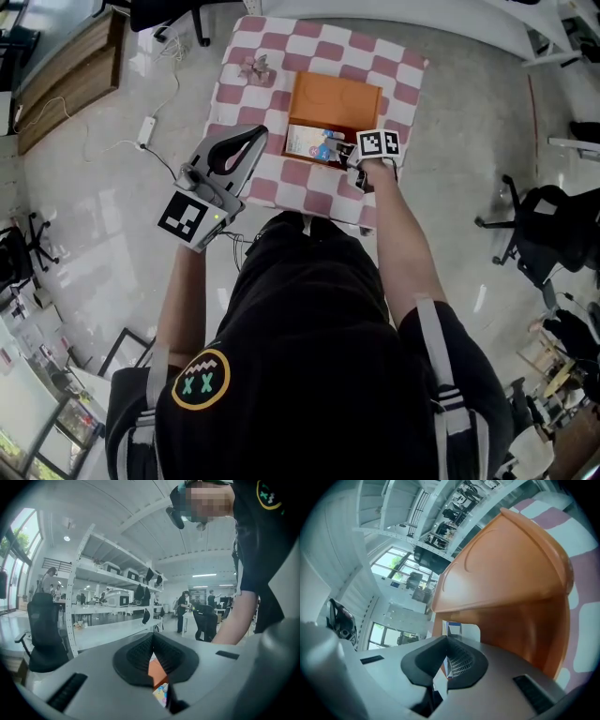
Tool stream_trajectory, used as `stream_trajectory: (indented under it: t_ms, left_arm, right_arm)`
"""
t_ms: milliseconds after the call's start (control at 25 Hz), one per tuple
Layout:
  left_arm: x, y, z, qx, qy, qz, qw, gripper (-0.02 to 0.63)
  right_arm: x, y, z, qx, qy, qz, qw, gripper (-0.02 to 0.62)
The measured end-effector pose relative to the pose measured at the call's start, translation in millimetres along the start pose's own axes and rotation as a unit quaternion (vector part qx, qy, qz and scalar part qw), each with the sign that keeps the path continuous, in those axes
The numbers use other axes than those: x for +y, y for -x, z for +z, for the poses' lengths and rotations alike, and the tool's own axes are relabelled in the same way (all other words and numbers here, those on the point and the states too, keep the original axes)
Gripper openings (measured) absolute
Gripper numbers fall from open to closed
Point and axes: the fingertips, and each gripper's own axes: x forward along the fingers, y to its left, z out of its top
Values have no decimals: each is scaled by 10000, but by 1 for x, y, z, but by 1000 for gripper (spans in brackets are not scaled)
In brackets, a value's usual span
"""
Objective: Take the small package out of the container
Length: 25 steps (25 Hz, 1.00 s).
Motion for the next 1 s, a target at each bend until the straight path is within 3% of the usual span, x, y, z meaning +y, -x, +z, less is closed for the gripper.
stream_trajectory:
  t_ms: [440,640,1000]
  left_arm:
    - [-19,-19,22,-172,-115,-330,9992,17]
    - [-21,-17,14,-211,-405,-484,9978,17]
    - [-28,-28,31,-407,-576,-692,9951,17]
  right_arm:
    - [57,36,23,-609,822,120,9947,23]
    - [88,65,31,-950,1254,152,9874,23]
    - [172,138,60,-1901,2417,177,9514,23]
